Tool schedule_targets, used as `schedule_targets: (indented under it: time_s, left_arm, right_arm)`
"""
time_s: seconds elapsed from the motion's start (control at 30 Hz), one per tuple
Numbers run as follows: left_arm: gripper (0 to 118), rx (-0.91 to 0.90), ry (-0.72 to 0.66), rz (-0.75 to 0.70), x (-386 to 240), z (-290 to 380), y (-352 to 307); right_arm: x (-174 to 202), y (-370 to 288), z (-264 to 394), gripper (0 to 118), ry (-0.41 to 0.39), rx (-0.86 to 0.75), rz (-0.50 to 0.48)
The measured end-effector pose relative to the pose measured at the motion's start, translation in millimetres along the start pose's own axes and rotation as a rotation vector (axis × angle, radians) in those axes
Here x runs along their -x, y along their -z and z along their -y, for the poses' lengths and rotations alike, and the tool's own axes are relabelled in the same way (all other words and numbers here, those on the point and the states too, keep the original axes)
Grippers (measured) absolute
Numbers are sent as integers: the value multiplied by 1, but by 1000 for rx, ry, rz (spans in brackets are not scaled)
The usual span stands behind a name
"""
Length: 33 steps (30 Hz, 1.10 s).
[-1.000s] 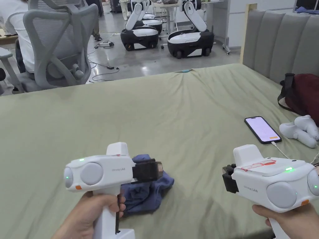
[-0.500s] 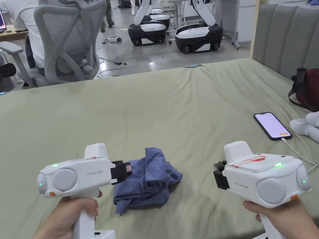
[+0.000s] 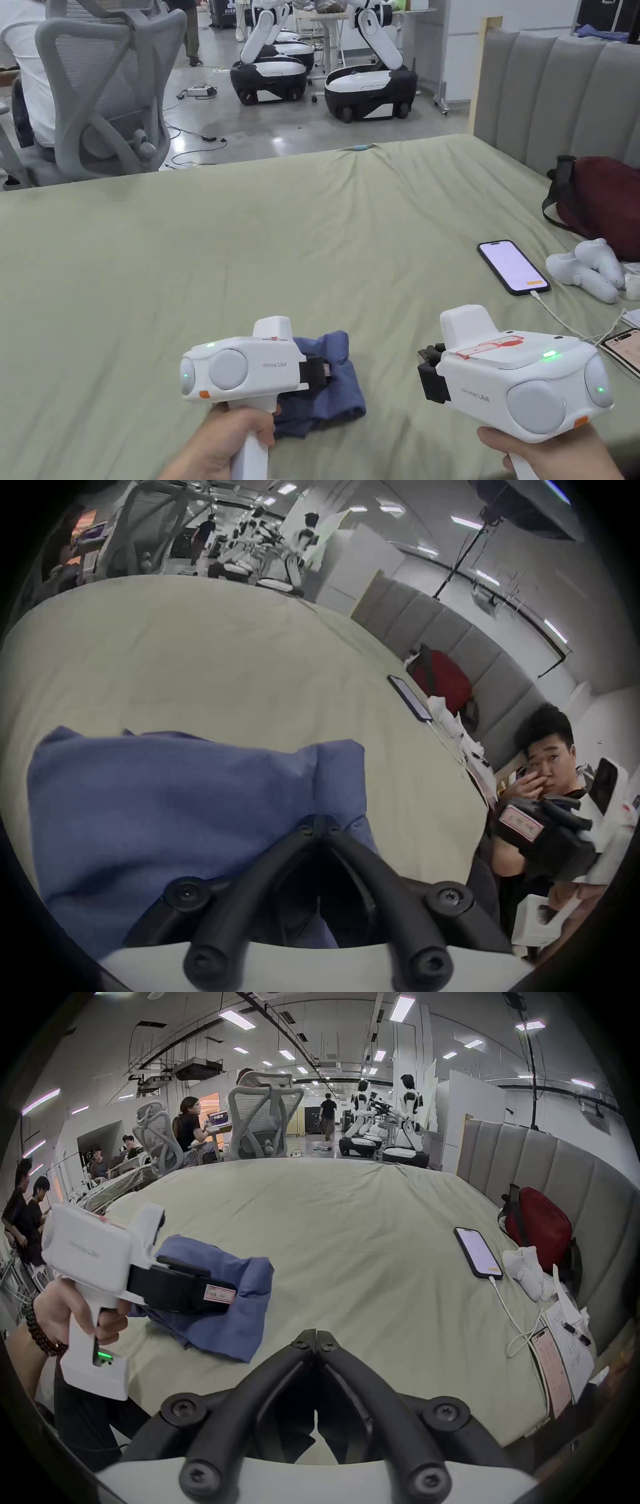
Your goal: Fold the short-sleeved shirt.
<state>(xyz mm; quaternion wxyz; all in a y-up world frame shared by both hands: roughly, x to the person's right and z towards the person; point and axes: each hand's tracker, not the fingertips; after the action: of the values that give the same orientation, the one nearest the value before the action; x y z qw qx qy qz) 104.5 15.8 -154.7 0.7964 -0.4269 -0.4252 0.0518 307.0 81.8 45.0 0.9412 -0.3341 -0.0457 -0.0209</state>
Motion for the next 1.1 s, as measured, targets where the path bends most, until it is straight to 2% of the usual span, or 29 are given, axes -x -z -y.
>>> schedule_targets:
  time_s: [0.1,0.2,0.3,0.37,0.43,0.5,0.6,0.67,0.7,0.73,0.77,0.8,0.83,0.87,0.9,0.93,1.03,1.1]
  left_arm:
    - [0,-19,-65,31,7,-2,-18]
    - [0,-68,-30,-27,5,-3,-51]
    - [0,-145,-29,-39,11,-1,-90]
    - [0,-180,-68,-10,22,1,-112]
    - [0,-195,-90,-42,30,2,-129]
    - [0,-209,-96,-84,40,7,-141]
    - [0,-202,-116,-103,52,14,-152]
    - [0,-205,-163,-92,58,21,-158]
    - [1,-212,-173,-84,60,24,-159]
    - [14,-216,-175,-79,61,26,-160]
    - [39,-217,-178,-77,64,27,-160]
    - [85,-218,-181,-74,65,28,-157]
    - [115,-214,-181,-76,66,27,-152]
    - [118,-197,-194,-106,66,27,-144]
    - [108,-199,-191,-128,66,28,-141]
    - [106,-221,-178,-126,66,23,-135]
    - [107,-172,-180,-137,70,16,-109]
    - [104,-126,-234,-124,70,13,-86]
  right_arm:
    - [-2,-3,0,0,10,1,-3]
    - [3,0,-7,0,27,-7,-20]
    - [20,15,-25,0,-2,-20,-44]
    - [34,31,-36,0,-13,-27,-105]
    - [51,51,-45,0,-26,-21,-121]
    - [66,73,-45,0,-25,10,-198]
    - [75,112,-36,0,56,116,-343]
    - [76,132,-28,0,68,184,-285]
    - [75,135,-25,0,61,158,-276]
    - [73,136,-23,0,61,139,-279]
    - [70,135,-24,0,74,136,-284]
    - [67,133,-23,0,100,141,-295]
    - [66,132,-23,0,107,141,-298]
    - [67,132,-23,0,99,141,-298]
    - [67,132,-22,0,95,139,-297]
    - [68,131,-22,0,95,137,-296]
    - [71,129,-20,0,95,128,-282]
    - [72,128,-17,0,91,116,-275]
